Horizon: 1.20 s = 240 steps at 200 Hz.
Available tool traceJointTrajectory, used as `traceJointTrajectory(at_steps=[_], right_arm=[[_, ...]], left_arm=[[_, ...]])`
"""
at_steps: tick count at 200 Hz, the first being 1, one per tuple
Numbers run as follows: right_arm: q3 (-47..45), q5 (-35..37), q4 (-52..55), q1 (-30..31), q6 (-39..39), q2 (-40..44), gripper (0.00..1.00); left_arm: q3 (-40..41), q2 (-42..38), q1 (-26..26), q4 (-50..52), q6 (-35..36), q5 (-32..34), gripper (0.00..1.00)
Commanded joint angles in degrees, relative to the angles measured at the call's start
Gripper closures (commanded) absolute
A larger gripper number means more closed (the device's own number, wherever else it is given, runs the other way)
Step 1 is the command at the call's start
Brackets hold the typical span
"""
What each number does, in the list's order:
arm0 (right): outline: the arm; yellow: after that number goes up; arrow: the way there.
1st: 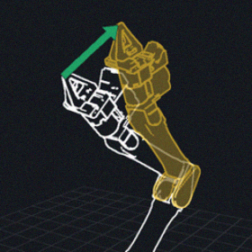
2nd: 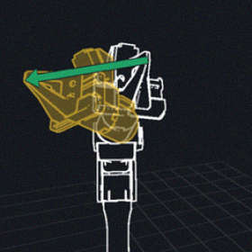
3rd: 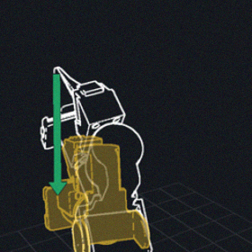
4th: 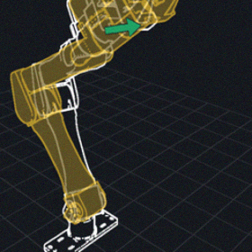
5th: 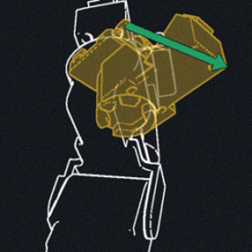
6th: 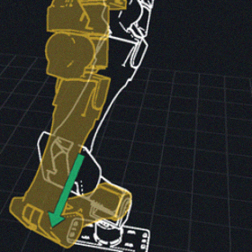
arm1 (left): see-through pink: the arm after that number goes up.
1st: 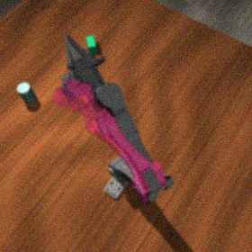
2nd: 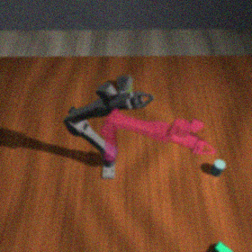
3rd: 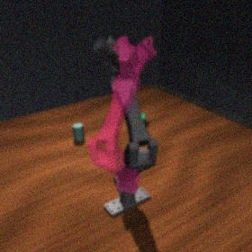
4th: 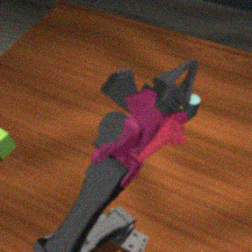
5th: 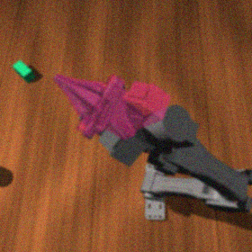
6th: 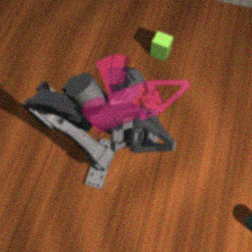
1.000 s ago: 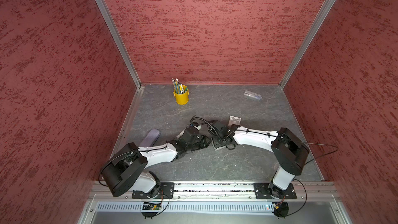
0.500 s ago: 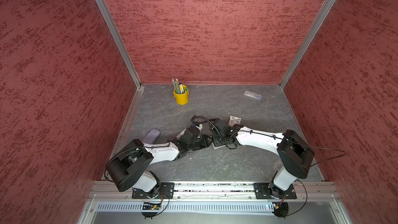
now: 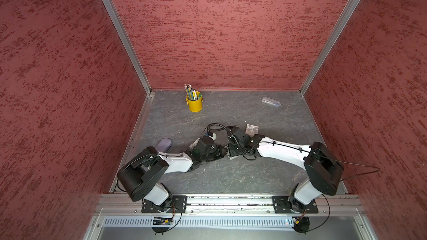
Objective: Take the necklace out of the lift-off lid jewelry box
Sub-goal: Take out the inner lining from the jewelry box.
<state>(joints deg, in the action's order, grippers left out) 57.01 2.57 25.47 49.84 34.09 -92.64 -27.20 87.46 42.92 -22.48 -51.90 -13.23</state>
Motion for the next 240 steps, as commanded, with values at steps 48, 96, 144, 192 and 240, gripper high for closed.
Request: traceJointTrajectory(at_steps=[48, 96, 144, 192, 240], right_arm=[[-2.87, 0.02, -4.72, -0.14, 2.81, 3.93, 0.82], [-1.68, 2.78, -3.75, -0.21, 2.98, 7.53, 0.81], [4.14, 9.06, -0.05, -0.21, 1.8, 13.95, 0.81], [8.56, 11.93, 0.76, -0.25, -0.71, 18.1, 0.8], [10.27, 10.85, 0.07, -0.24, -1.45, 19.42, 0.81]], left_arm=[[0.57, -1.23, -0.6, -0.3, 0.48, -0.52, 0.53], [0.92, -11.64, -2.43, 8.67, 5.26, -0.05, 0.49], [2.06, -27.18, -3.65, 11.18, 17.25, -1.74, 0.37], [-2.66, -28.78, -3.45, 7.87, 20.33, -11.48, 0.39], [-6.27, -23.4, -2.31, 0.84, 17.75, -12.3, 0.42]])
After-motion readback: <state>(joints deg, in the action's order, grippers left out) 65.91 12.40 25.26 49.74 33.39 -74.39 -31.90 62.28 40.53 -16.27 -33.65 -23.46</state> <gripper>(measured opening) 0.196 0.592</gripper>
